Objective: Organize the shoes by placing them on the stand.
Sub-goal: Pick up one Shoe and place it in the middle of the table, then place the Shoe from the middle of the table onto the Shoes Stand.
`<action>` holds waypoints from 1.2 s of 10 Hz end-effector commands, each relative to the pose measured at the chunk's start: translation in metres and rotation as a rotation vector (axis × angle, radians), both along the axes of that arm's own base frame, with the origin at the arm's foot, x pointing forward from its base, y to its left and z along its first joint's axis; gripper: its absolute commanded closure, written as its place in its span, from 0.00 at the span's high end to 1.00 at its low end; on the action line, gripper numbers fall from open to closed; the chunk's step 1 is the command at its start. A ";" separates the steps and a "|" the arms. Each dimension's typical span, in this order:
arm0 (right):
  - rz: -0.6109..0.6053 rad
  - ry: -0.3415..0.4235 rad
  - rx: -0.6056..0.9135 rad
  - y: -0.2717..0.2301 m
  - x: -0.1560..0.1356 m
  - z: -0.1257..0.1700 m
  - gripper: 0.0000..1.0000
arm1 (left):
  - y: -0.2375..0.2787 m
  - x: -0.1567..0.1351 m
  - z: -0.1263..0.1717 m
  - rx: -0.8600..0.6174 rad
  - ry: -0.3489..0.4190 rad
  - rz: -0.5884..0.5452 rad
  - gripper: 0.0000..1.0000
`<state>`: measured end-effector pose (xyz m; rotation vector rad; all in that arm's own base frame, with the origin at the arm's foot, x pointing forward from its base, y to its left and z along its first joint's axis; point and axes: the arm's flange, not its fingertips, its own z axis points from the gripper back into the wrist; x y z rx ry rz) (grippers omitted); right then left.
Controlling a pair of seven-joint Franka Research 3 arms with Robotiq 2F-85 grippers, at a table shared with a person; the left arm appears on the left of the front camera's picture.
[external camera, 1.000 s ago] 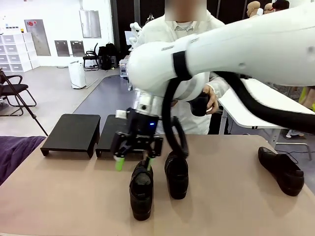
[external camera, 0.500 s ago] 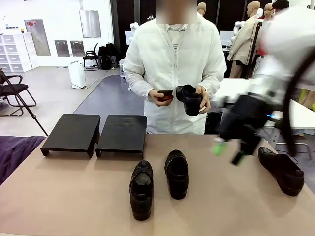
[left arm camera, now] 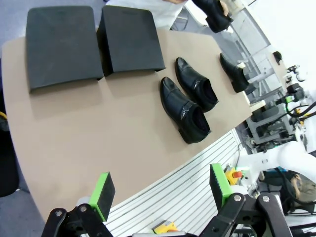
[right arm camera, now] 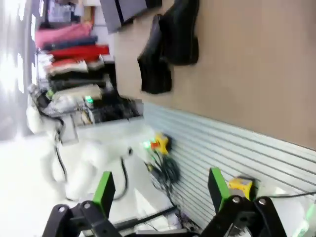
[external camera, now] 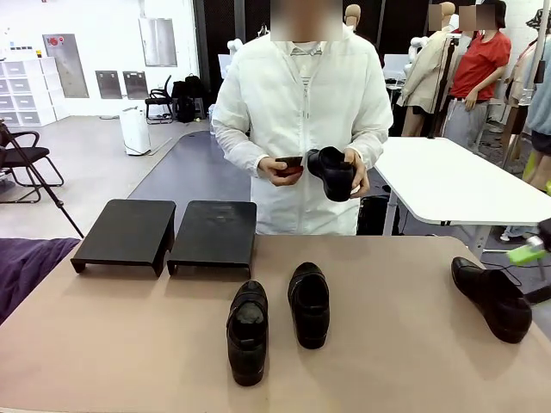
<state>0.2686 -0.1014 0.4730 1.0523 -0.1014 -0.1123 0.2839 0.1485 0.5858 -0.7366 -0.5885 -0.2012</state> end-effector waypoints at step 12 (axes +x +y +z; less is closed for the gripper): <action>0.000 0.000 0.000 0.000 0.000 0.000 1.00 | 0.001 0.000 0.001 -0.011 -0.019 -0.015 1.00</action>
